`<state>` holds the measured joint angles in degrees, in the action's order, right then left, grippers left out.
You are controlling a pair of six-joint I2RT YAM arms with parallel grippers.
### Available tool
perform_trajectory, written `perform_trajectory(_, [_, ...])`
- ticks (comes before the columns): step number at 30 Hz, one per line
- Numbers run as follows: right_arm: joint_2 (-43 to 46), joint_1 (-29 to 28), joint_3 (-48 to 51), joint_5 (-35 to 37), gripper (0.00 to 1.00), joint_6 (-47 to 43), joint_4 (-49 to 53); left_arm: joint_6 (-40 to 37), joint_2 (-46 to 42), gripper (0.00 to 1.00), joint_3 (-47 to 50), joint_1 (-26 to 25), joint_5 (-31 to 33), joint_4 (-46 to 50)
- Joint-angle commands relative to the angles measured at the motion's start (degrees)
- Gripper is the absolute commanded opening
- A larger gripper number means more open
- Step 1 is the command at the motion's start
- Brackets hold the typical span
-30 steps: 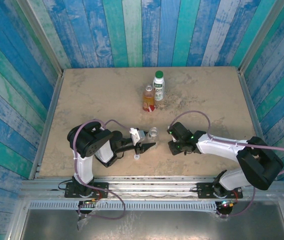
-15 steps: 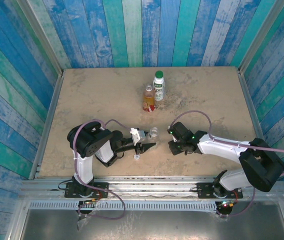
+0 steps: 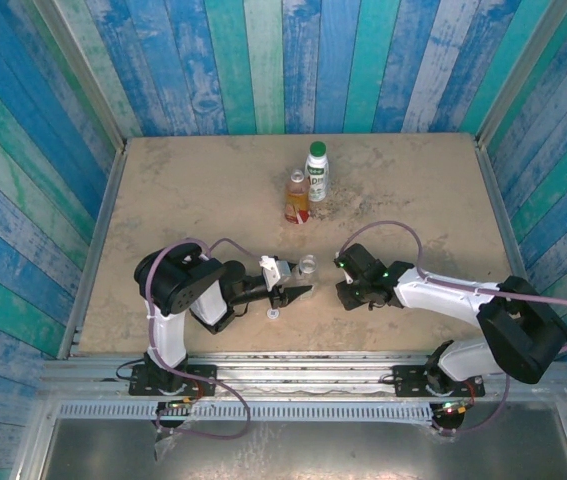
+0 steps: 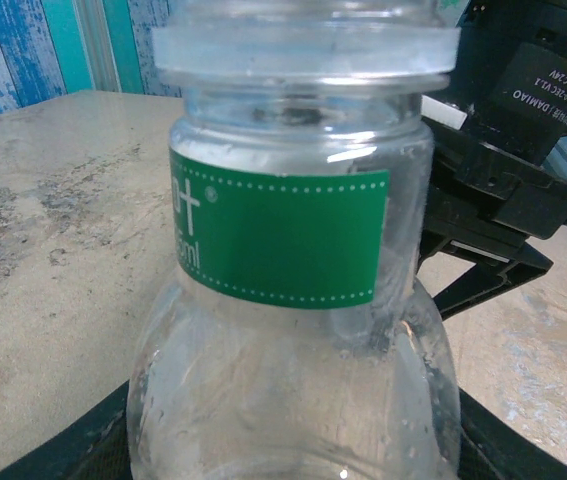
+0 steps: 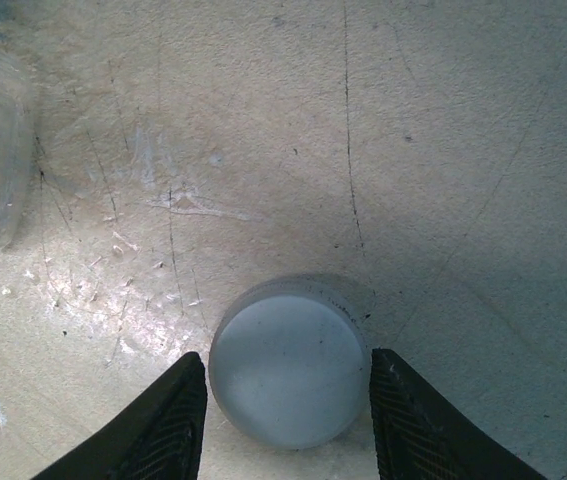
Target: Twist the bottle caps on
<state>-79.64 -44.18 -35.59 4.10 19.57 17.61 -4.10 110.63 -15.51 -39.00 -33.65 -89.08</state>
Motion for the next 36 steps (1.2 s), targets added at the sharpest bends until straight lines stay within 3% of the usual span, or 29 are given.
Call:
perform_trajectory(1, [-0.9,-0.4,-1.5,0.2,0.46,-0.3,1.5,-0.9,0.4,0.58,-0.3,-0.3,-1.2,2.0])
perform_trajectory(8, [-1.0,-0.4,-1.4,-0.1,0.42,-0.4,0.9,-0.9,0.6,0.58,-0.6,-0.3,-1.2,2.3])
perform_trajectory(13, [-1.8,-0.4,-1.5,0.0,0.45,-0.6,0.7,-1.0,0.6,0.58,-0.4,-0.3,-1.3,2.2])
perform_trajectory(16, [-1.8,-0.4,-1.4,0.1,0.38,-0.4,0.4,-1.0,0.5,0.58,-0.4,-0.3,-1.3,2.3])
perform_trajectory(23, [-1.1,-0.3,-1.8,-0.5,0.38,-0.4,1.2,-1.1,0.4,0.58,-0.4,-0.3,-1.2,2.3])
perform_trajectory(29, [4.1,-0.3,-3.9,-0.5,0.38,-1.0,5.8,-1.0,0.8,0.58,-0.2,-0.4,-1.1,1.4])
perform_trajectory(36, [11.1,-0.4,-8.7,-5.4,0.38,-2.8,11.8,1.5,3.0,0.59,2.0,1.2,-0.7,-6.2])
